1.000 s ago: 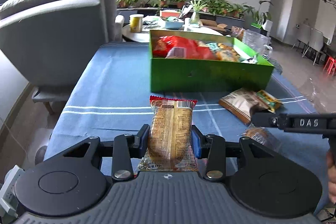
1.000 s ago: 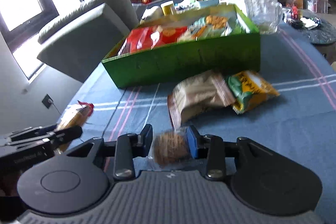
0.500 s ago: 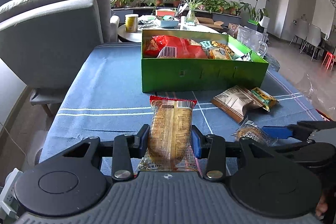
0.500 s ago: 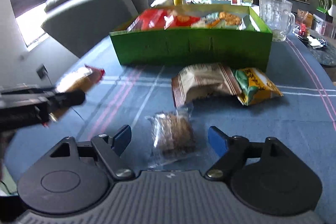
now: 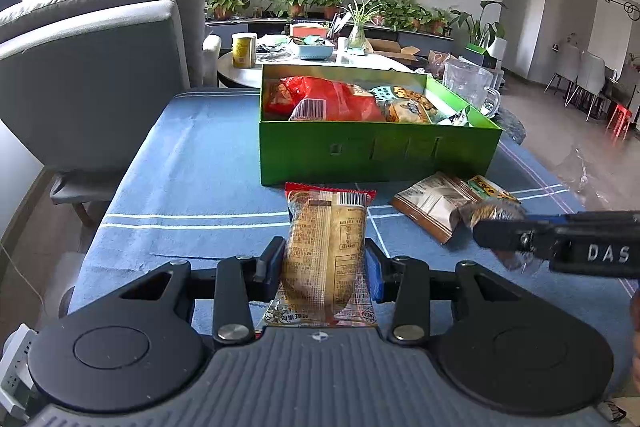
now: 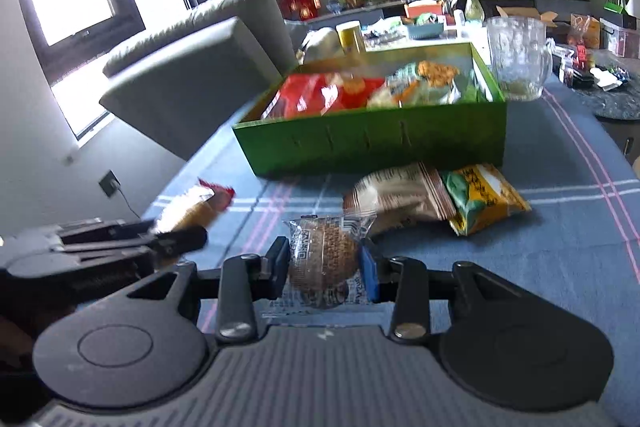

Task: Organize snacks
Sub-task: 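Carry the bread bar and round cookie with both tools into the green box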

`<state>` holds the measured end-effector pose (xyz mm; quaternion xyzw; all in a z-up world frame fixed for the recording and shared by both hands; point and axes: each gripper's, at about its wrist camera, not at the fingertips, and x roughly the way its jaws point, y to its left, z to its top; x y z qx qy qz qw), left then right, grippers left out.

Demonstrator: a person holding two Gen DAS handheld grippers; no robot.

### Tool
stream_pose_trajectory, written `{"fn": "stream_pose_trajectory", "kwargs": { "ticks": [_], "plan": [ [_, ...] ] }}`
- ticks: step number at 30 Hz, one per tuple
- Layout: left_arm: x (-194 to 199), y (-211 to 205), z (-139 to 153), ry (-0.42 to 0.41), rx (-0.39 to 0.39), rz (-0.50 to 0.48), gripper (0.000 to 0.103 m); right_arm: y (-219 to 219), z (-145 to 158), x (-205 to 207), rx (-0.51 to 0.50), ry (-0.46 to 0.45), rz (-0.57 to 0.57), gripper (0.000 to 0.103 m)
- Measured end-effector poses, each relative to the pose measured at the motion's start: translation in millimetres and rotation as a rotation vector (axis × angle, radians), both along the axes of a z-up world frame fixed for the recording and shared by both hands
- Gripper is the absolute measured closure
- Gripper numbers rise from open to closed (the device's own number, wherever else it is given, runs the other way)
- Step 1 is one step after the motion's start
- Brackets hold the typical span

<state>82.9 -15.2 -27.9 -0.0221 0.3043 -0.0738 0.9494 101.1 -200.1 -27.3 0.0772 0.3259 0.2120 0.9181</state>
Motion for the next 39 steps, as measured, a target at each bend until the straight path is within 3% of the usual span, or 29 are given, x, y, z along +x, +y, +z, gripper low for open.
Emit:
{"fn": "stream_pose_trajectory", "kwargs": {
  "ticks": [19,39],
  "plan": [
    [11.1,-16.6,13.8,-0.037,0.016,-0.046,0.065,-5.8,18.5,13.8,0.048,-0.049,-0.023,0.026],
    [39.4,-33.7,3.9,-0.004,0.024,-0.091,0.065,-17.3,10.9,38.5,0.091,-0.010,-0.045,0.026]
  ]
}}
